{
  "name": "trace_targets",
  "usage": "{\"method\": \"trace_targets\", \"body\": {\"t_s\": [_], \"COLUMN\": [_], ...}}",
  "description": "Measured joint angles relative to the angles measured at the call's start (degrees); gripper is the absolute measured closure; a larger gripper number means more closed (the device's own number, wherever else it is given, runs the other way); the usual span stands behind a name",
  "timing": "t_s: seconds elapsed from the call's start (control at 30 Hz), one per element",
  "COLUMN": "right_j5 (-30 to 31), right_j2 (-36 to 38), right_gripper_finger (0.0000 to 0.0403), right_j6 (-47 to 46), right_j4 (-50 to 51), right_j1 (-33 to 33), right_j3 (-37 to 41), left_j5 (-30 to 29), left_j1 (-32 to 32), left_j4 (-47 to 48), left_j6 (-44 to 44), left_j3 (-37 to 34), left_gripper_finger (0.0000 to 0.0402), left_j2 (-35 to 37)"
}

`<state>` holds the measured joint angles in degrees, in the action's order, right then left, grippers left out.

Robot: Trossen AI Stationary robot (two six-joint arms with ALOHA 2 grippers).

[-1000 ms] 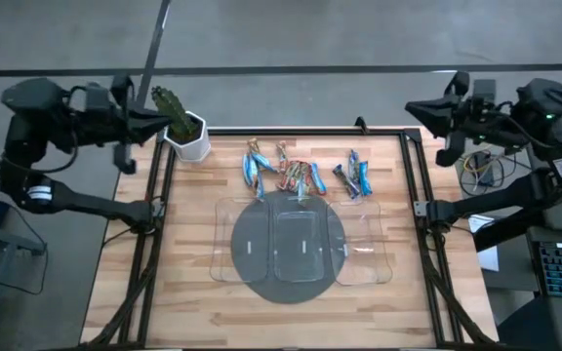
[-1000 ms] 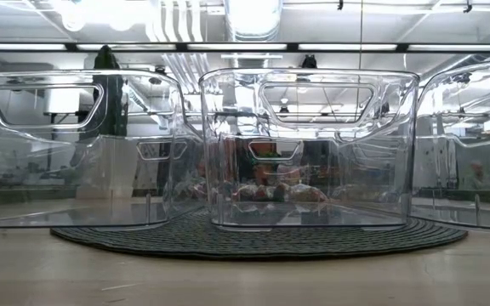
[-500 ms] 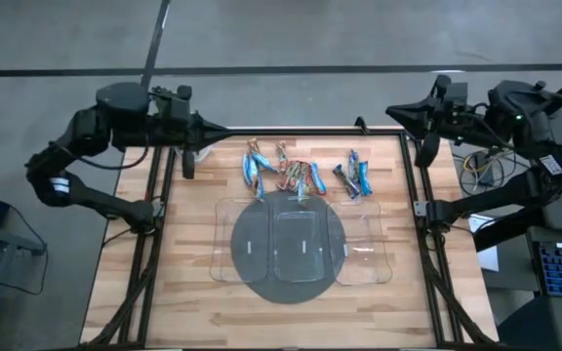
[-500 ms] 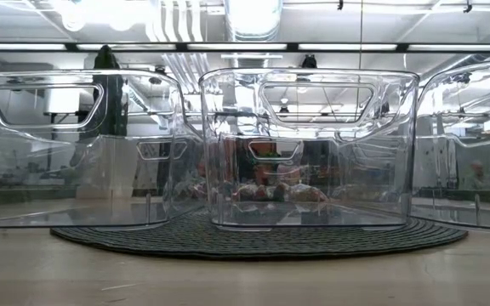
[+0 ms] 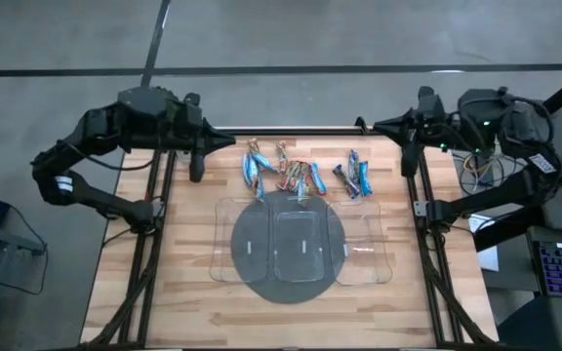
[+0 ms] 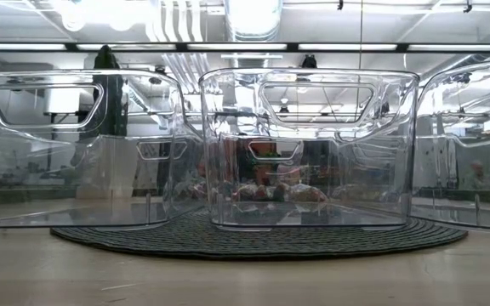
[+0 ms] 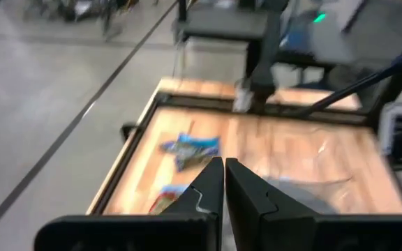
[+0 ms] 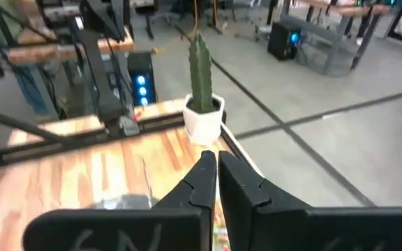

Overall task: Pick and place Granola Bars by type
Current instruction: Put the red granola bar into the left transparent bin

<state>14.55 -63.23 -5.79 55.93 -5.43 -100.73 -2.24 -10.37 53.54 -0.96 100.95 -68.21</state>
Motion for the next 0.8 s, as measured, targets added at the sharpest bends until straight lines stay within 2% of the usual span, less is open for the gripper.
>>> {"method": "trace_targets", "body": {"t_s": [0.23,0.43,0.63,0.8], "right_j5": [8.0,15.4,14.4,13.1], "right_j2": [-1.5,-2.5,-2.9,-3.5], "right_gripper_finger": [0.0394,0.0394,0.0391,0.0349], "right_j6": [-3.4,-10.4,-15.9,-22.3], "right_j4": [7.3,10.6,13.8,20.1], "right_j1": [0.0,0.0,-0.8,-1.9], "right_j3": [0.0,0.5,0.4,0.4], "left_j5": [-8.8,-11.1,-11.3,-11.3], "left_j1": [0.0,0.0,0.0,0.0], "left_j4": [5.0,5.4,5.4,5.4], "left_j6": [2.5,2.6,2.7,2.7], "left_j3": [0.0,0.0,0.0,0.0], "left_gripper_finger": [0.0402,0.0402,0.0402,0.0402], "left_j2": [-0.3,-0.4,-0.4,-0.4]}}
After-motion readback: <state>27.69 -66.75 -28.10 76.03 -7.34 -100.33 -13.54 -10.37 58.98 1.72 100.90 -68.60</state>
